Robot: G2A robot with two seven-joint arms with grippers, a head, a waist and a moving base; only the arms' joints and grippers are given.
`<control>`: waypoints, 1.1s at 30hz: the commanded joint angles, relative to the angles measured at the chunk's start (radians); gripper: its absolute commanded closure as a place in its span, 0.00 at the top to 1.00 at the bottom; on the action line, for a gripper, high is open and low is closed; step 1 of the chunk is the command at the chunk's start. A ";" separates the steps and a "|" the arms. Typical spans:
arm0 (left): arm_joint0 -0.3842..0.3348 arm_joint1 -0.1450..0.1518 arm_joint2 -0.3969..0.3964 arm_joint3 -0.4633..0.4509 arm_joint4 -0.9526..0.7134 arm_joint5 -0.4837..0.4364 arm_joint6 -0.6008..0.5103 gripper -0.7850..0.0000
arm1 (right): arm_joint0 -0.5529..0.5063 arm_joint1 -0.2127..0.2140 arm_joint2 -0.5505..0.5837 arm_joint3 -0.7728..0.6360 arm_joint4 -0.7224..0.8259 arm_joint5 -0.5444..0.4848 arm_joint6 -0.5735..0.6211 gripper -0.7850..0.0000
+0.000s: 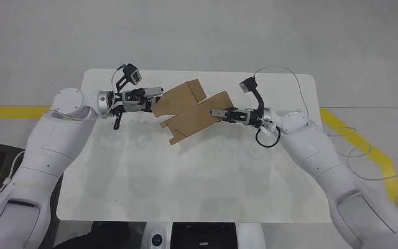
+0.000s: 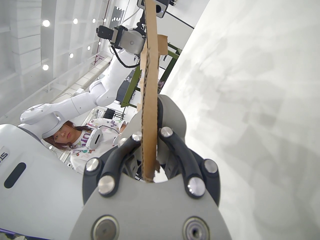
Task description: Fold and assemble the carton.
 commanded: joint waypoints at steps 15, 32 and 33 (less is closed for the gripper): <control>0.022 -0.005 -0.033 -0.006 0.088 -0.015 -0.001 0.44 | -0.012 -0.010 0.039 0.010 -0.055 0.022 0.002 0.00; 0.038 -0.012 -0.048 -0.028 0.200 -0.014 0.032 0.31 | -0.027 -0.019 0.076 0.007 -0.098 0.032 0.009 0.00; 0.039 -0.013 -0.048 -0.029 0.204 -0.012 0.030 0.31 | -0.028 -0.020 0.078 0.008 -0.099 0.033 0.010 0.00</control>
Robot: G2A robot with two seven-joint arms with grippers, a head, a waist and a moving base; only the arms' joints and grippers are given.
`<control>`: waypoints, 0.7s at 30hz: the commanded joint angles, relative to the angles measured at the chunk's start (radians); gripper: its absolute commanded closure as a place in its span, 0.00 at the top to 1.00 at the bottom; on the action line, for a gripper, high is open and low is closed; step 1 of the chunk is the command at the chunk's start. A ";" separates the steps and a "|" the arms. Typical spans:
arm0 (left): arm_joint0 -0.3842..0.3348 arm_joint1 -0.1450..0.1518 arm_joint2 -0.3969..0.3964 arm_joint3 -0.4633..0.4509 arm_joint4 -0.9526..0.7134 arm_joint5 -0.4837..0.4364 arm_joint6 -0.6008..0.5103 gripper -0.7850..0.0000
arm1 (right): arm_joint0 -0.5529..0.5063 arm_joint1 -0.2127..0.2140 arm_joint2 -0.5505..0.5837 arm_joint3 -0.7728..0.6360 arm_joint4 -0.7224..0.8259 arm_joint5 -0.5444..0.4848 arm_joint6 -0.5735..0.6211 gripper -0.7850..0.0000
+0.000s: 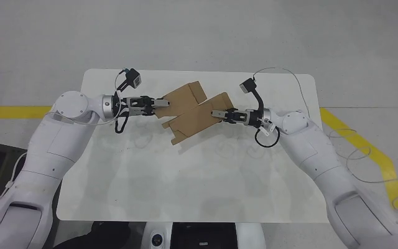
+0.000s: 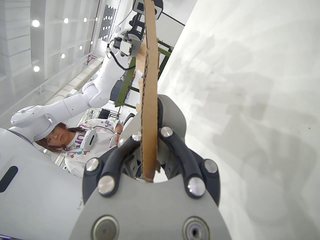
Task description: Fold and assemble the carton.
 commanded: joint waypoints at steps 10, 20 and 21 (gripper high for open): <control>0.004 -0.007 -0.005 -0.003 0.029 0.006 -0.010 0.00 | -0.005 -0.007 0.018 -0.004 -0.011 0.008 0.010 0.00; -0.004 -0.015 -0.023 -0.001 -0.005 0.023 -0.027 0.00 | -0.005 -0.003 0.059 0.032 -0.028 0.003 -0.005 1.00; -0.004 -0.015 -0.027 -0.003 -0.010 0.022 -0.031 0.00 | -0.006 0.000 0.069 0.041 -0.034 -0.003 -0.011 1.00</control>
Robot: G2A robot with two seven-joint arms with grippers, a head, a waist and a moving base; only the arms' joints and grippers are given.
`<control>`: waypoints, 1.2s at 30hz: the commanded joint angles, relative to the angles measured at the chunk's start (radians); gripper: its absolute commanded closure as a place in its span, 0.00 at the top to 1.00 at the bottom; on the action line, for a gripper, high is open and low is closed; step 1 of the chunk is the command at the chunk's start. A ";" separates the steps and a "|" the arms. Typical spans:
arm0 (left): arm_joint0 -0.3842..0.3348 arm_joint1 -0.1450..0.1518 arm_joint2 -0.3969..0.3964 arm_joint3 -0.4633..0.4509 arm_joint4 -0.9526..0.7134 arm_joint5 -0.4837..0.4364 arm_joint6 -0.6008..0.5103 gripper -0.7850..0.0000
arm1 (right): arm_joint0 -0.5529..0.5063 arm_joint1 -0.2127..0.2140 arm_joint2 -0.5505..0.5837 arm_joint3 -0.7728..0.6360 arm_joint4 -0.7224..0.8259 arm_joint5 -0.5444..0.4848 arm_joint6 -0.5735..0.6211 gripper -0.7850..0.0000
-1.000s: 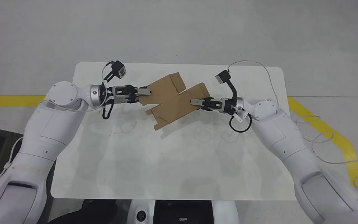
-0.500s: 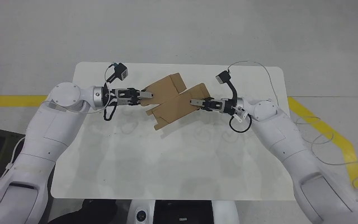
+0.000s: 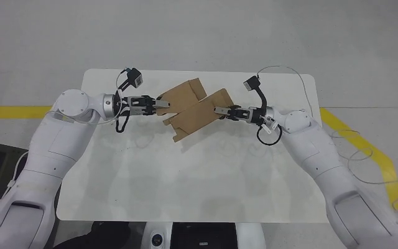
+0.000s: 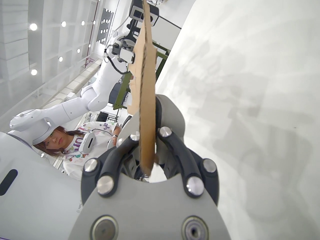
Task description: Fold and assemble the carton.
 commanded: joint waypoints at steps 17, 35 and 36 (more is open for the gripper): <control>0.068 0.023 -0.071 -0.149 0.040 -0.084 -0.152 0.00 | -0.022 0.069 0.038 -0.247 -0.055 -0.067 -0.035 0.47; 0.130 0.039 -0.119 -0.238 0.047 -0.109 -0.226 0.00 | 0.076 0.092 -0.232 -0.263 0.147 0.014 0.046 0.14; 0.132 0.039 -0.120 -0.242 0.046 -0.108 -0.226 0.00 | 0.079 0.093 -0.242 -0.263 0.153 0.016 0.047 0.14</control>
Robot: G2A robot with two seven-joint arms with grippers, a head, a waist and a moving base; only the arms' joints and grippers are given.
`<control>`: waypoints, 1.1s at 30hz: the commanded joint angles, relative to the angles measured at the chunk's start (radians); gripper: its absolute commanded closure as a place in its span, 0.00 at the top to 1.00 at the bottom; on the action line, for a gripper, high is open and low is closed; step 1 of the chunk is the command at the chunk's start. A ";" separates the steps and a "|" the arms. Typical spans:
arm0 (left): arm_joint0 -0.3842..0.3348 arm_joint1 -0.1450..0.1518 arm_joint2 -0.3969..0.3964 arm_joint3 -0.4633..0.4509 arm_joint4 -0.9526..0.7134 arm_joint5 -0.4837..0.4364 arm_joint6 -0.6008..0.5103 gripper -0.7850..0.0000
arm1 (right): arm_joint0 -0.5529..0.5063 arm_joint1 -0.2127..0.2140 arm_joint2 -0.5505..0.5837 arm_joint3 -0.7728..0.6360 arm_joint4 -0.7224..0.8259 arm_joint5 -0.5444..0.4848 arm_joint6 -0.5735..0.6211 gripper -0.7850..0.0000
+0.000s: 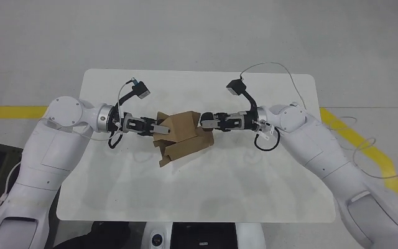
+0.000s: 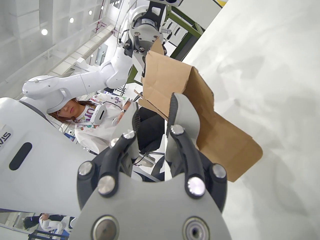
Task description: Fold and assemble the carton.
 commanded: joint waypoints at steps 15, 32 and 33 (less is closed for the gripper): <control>0.019 0.004 -0.019 -0.040 -0.018 0.013 -0.021 0.00 | 0.063 -0.016 -0.120 0.061 0.062 -0.007 -0.007 0.12; 0.016 0.000 -0.013 -0.028 -0.010 0.007 -0.013 0.00 | 0.089 -0.055 -0.204 0.092 0.133 -0.007 -0.007 0.14; 0.016 0.000 -0.013 -0.028 -0.010 0.007 -0.013 0.00 | 0.088 -0.056 -0.205 0.093 0.141 -0.007 -0.007 0.14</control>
